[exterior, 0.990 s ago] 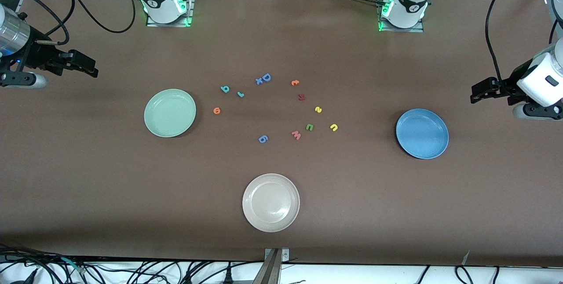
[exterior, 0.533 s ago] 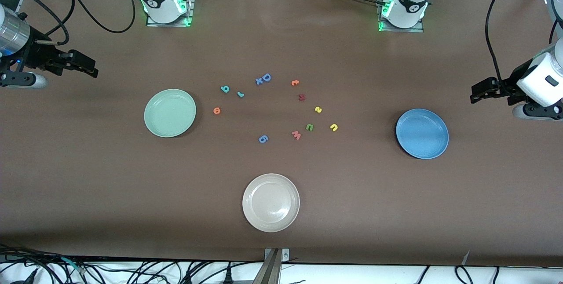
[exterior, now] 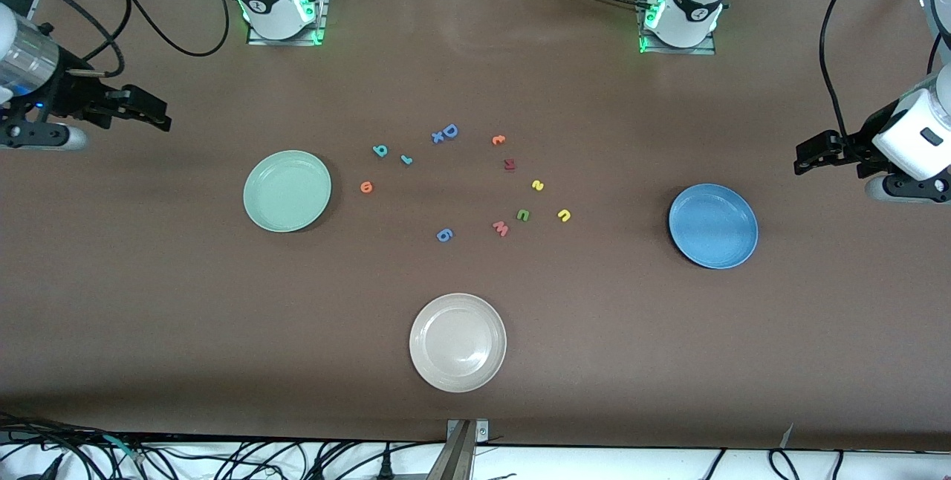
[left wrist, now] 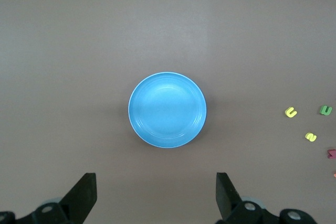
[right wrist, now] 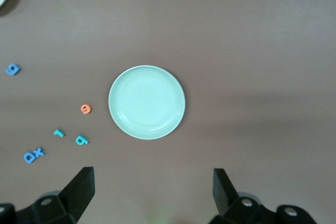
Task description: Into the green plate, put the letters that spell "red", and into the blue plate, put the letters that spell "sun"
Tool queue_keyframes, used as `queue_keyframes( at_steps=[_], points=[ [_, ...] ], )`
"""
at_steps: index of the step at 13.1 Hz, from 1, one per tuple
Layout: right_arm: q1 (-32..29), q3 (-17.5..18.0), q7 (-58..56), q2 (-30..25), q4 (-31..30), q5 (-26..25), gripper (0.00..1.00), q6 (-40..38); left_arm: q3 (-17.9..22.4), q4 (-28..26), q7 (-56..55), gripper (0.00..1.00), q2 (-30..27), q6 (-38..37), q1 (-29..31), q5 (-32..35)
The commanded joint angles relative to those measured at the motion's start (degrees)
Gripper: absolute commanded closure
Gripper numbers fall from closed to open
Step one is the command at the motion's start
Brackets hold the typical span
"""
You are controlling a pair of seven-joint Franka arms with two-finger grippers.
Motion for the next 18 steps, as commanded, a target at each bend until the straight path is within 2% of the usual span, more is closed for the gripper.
queue_keyframes(
  at_steps=[1, 5, 8, 9, 12, 14, 18],
  points=[
    [4.0, 0.3, 4.2, 1.5, -2.5, -0.5, 0.0, 2.7, 0.0, 1.3, 0.0, 0.0, 0.6, -0.7, -0.1, -0.6],
    [10.8, 0.3, 16.5, 2.8, -9.3, -0.6, 0.0, 11.3, 0.0, 1.3, -0.1, 0.0, 0.7, -0.8, -0.2, -0.4],
    [17.1, 0.3, 30.5, 4.0, -19.0, -3.8, 0.0, 25.5, 0.0, 1.3, -0.1, 0.0, 0.7, -0.8, -0.2, -0.4],
    [19.0, 0.3, 34.6, 5.1, -20.3, -4.5, 0.0, 27.5, 0.0, 1.3, -0.1, 0.0, 0.7, -0.8, -0.2, -0.4],
    [21.3, 0.4, 42.2, 10.2, -21.7, -4.7, 0.01, 31.9, 0.0, 1.3, -0.2, 0.0, 1.0, -0.9, -0.3, -0.4],
    [22.9, 1.1, 51.0, 13.4, -23.6, -4.7, 0.01, 40.0, 0.0, 1.4, -0.3, 0.0, 4.5, -0.9, -0.2, -0.5],
    [23.2, 1.1, 56.5, 18.1, -30.2, -4.5, 0.01, 56.4, -0.1, 1.4, 0.4, 0.0, 4.7, -0.9, -0.3, -0.2]
  ],
)
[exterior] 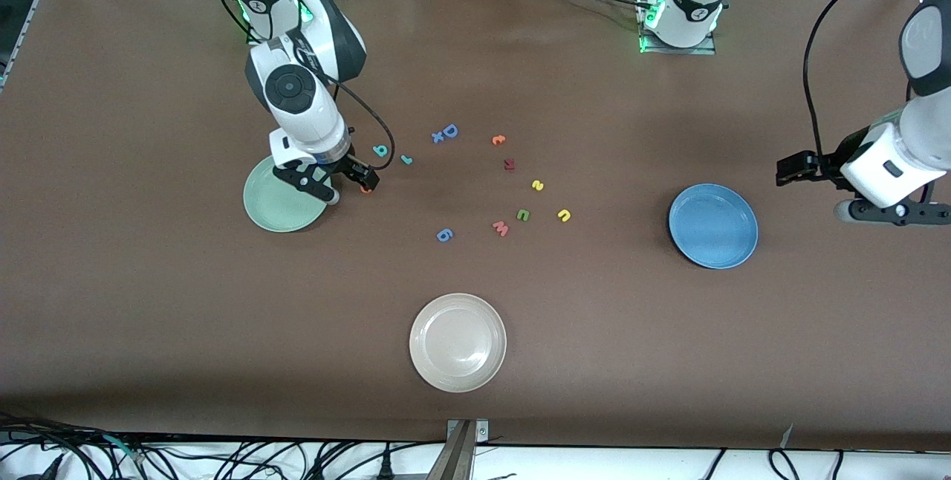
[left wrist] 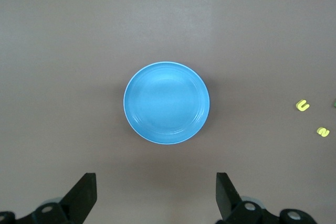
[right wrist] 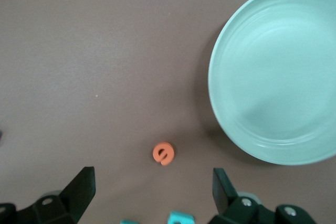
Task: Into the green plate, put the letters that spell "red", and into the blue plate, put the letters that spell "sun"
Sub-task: 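Reach the right gripper down to the orange letter beside the green plate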
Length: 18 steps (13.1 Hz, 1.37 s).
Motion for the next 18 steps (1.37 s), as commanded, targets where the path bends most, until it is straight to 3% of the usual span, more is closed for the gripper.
queue_keyframes(
  at_steps=[1, 4, 8, 12, 18],
  points=[
    [-0.1, -0.2, 3.4, 2.3, -2.9, -0.9, 0.01, 6.6, -0.1, 1.4, 0.4, 0.0, 0.0, -0.9, 0.0, -0.1],
    [-0.1, -0.5, 4.1, 6.0, -1.1, -0.4, 0.01, 7.1, -0.1, 1.4, 0.3, 0.0, -0.1, -0.8, 0.0, -0.1],
    [-0.1, -0.4, 4.2, 11.6, 3.6, -0.2, 0.12, 7.1, -0.1, 1.5, 0.4, 0.0, -0.1, -0.8, 0.0, -0.1],
    [0.4, -0.2, 4.0, 12.4, 3.4, -0.2, 0.24, 6.5, -0.1, 1.6, -0.2, 0.0, 0.0, -0.8, 0.4, -0.7],
    [0.6, 0.7, 4.4, 11.6, 2.1, -0.2, 0.29, 4.4, -0.7, 1.7, -0.6, 0.0, 3.7, -0.6, -1.6, -0.9]
  ],
)
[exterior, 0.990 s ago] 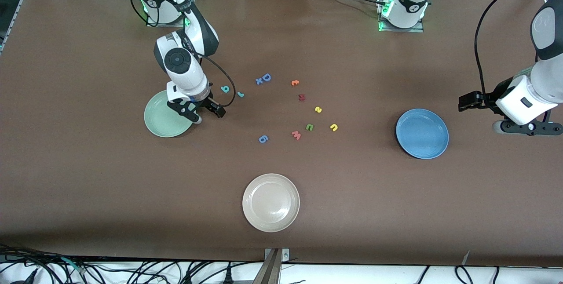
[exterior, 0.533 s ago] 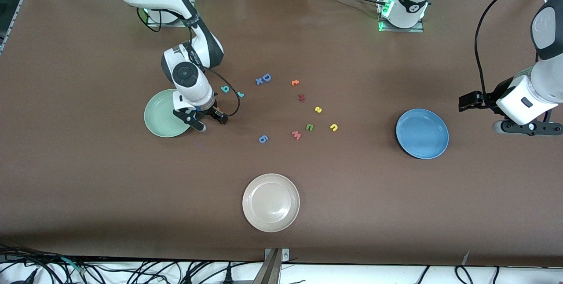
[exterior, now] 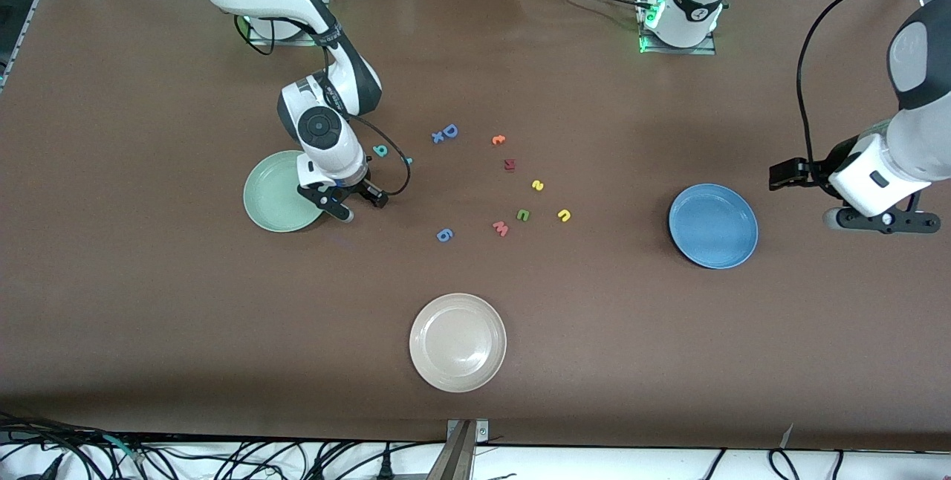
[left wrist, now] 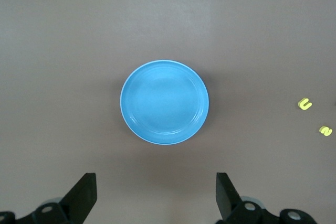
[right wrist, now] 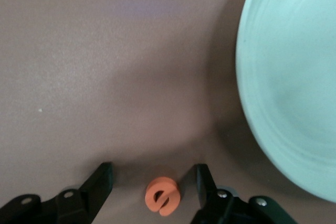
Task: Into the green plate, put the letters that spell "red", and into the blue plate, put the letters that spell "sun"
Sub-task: 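Reach the right gripper down to the orange letter beside the green plate, then place the orange letter on the green plate while the left gripper reaches letters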
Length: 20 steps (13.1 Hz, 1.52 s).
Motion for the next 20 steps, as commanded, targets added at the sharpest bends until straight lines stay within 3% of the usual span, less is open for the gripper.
queue_keyframes(
  at_steps=[1, 2, 4, 6, 10, 12, 15, 17, 19, 20],
  points=[
    [0.3, 0.5, 1.0, -0.2, -1.2, -0.2, 0.31, -1.0, -0.3, 1.2, -0.7, 0.0, 1.8, -0.6, -2.9, -1.0],
    [0.3, 0.5, 0.9, -0.2, -1.3, -0.3, 0.38, -1.0, -0.3, 1.3, -1.5, 0.0, 1.8, -0.5, -4.6, -2.5],
    [0.3, 0.5, 0.9, -0.2, -1.2, -0.3, 0.7, -1.0, -0.3, 0.7, -5.2, 0.0, 2.6, 2.2, -7.4, -6.8],
    [0.3, 0.5, 0.9, -0.2, -1.2, -0.3, 0.84, -1.0, -0.4, 0.2, -12.8, 0.0, 4.9, 6.2, -12.4, -7.1],
    [0.3, 0.4, -0.5, -1.8, -0.5, -0.3, 0.85, -2.0, -0.5, -5.1, -24.8, 0.0, 8.6, 19.8, -21.8, -7.1],
    [0.1, -0.1, -2.8, -3.1, 2.6, -0.3, 0.85, -8.1, -0.7, -11.4, -26.8, 0.0, 8.6, 28.8, -24.9, -7.1],
    [0.1, -5.8, -11.8, -4.2, 6.5, -0.4, 0.84, -15.3, -0.6, -20.3, -27.3, 0.0, 10.4, 44.1, -28.0, -7.0],
    [0.0, -9.9, -19.2, -4.2, 6.3, -0.3, 0.83, -15.4, -0.6, -21.3, -27.4, 0.0, 13.0, 48.1, -29.1, -6.9],
    [-0.1, -10.1, -19.5, -3.8, 5.7, -0.3, 0.83, -16.8, -0.6, -21.4, -27.7, 0.0, 15.1, 50.4, -29.3, -6.4],
    [-0.4, -10.6, -20.1, -3.6, 5.6, -0.3, 0.78, -17.0, -0.6, -21.4, -27.7, 0.0, 16.1, 51.8, -29.3, -6.3]
  ],
)
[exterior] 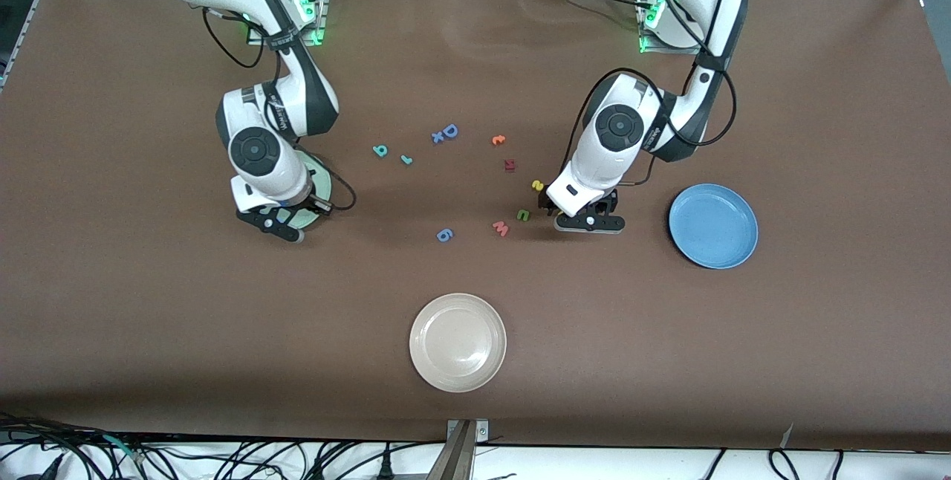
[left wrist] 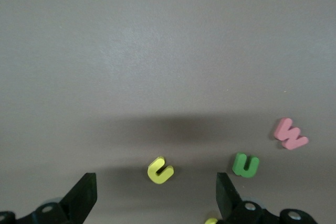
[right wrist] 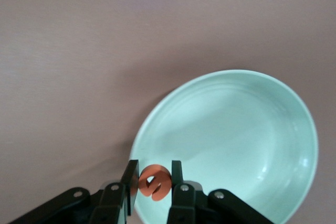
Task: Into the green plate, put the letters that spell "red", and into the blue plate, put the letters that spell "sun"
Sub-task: 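Place the orange letter on the green plate while the left gripper reaches letters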
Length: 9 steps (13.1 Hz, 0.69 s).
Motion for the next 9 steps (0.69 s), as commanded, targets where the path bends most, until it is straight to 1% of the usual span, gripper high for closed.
queue_keyframes(
  at_steps=[1, 2, 4, 6, 8, 9],
  points=[
    [0.3, -0.4, -0.5, 0.1, -1.0, -0.3, 0.36, -1.3, 0.9, 0.1, -0.3, 0.0, 2.4, 3.4, -0.9, -0.3],
    [0.3, -0.4, -0.1, -0.2, -1.0, -0.2, 0.01, -1.5, 0.9, 0.2, -0.3, 0.0, 3.3, 4.4, -1.0, -0.2],
    [0.8, 0.2, 1.2, -1.3, -0.7, -0.1, 0.01, -3.8, 0.9, 0.7, -0.1, 0.0, 4.7, 4.8, -0.9, -0.1],
    [1.0, 2.9, 5.5, -2.1, -0.9, 0.0, 0.03, -4.3, 0.9, 0.6, -0.1, 0.0, 5.1, 4.8, -0.9, 0.0],
    [1.0, 8.5, 16.3, -1.9, -0.8, 0.1, 0.05, -3.8, 0.9, 0.4, -0.1, 0.03, 5.6, 4.8, -1.0, 0.0],
    [1.1, 10.2, 20.8, -1.7, -0.8, 0.1, 0.07, -3.5, 0.9, 0.3, -0.1, 0.05, 5.9, 4.8, -1.1, 0.0]
  ],
)
